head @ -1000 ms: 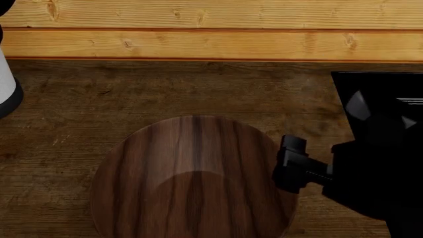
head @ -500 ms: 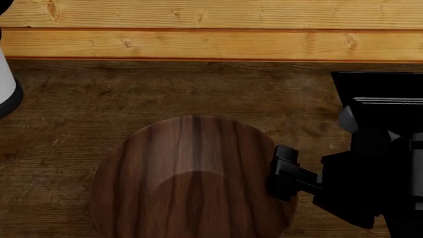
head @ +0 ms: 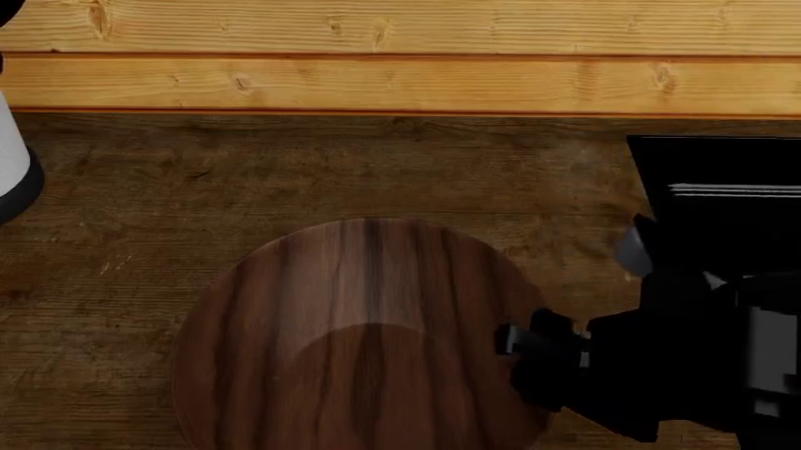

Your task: Move the fresh-baked cupcake off the tray onto the counter, and place the bowl used for mixing into the sink.

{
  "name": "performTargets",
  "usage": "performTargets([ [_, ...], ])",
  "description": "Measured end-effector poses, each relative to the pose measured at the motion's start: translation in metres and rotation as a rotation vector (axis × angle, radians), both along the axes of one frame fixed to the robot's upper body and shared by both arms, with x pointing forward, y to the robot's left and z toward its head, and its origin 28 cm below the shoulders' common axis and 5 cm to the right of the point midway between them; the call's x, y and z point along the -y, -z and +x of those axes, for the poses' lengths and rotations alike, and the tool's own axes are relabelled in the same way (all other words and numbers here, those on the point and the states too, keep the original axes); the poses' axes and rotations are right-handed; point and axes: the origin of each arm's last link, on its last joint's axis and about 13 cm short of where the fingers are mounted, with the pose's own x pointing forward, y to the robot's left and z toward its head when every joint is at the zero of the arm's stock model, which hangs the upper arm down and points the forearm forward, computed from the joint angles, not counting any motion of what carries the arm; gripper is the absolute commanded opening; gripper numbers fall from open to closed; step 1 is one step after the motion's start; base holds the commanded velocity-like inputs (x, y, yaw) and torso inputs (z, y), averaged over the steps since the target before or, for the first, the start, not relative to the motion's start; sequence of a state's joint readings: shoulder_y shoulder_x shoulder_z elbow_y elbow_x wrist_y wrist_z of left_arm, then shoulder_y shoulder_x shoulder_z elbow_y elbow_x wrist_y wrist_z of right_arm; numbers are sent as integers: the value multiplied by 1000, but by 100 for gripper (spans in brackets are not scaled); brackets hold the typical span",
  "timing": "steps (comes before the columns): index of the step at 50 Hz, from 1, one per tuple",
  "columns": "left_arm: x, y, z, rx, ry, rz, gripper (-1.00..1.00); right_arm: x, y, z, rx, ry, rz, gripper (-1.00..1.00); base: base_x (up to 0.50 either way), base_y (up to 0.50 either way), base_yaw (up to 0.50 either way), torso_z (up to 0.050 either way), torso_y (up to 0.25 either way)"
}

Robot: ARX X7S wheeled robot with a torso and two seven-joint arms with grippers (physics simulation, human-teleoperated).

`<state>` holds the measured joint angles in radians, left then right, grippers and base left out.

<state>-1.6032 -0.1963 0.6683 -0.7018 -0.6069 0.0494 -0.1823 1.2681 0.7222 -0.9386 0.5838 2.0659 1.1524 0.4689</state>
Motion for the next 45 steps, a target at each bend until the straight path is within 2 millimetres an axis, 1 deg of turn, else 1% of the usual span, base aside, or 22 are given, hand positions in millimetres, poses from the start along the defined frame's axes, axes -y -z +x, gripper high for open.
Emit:
performTargets([
  [4, 0, 0, 0, 0, 0, 0, 100, -1, -2, 0, 8, -7, 31, -100, 0, 0, 0, 0, 0],
  [14, 0, 0, 0, -1, 1, 0, 100, -2, -5, 1, 11, -7, 33, -100, 0, 0, 0, 0, 0],
  [26, 0, 0, 0, 0, 3, 0, 100, -5, -27, 6, 57, -8, 31, -100, 0, 0, 0, 0, 0],
  [37, 1, 1, 0, -1, 8, 3, 100, -1, -35, 7, 110, 30, 50, -100, 0, 0, 0, 0, 0],
  [45, 1, 2, 0, -3, 10, 6, 100, -1, -47, 10, 159, 88, 92, -100, 0, 0, 0, 0, 0],
])
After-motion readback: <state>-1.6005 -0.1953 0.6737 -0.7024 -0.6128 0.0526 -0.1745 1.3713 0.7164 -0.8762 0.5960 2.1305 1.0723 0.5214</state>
